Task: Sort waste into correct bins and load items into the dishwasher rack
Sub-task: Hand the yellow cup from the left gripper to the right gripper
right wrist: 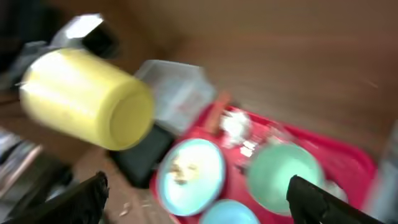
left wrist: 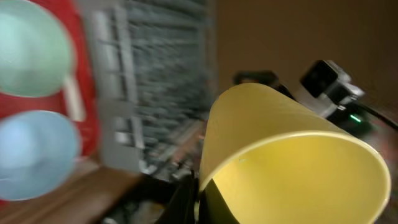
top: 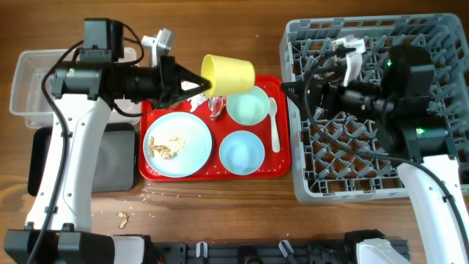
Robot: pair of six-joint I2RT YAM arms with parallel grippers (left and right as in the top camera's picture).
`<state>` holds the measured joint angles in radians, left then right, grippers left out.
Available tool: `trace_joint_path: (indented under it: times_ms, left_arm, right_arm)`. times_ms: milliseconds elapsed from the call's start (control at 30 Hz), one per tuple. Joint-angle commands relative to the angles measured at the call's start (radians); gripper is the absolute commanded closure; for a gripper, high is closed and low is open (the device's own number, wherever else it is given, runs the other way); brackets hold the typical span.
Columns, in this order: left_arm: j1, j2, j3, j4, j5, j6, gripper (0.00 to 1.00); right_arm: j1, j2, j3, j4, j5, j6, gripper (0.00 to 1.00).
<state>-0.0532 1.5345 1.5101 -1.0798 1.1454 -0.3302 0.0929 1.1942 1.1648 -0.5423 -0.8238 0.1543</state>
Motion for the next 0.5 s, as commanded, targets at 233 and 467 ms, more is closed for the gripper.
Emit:
trace_joint_path:
  times_ms: [233, 467]
  left_arm:
    - [-0.071, 0.005, 0.002, 0.006, 0.253, 0.039, 0.96]
    - [-0.12, 0.005, 0.002, 0.034, 0.235, 0.039, 0.96]
  right_arm:
    - [0.079, 0.039, 0.024, 0.328, -0.414, 0.067, 0.06]
    - [0.154, 0.083, 0.024, 0.374, -0.404, 0.111, 0.18]
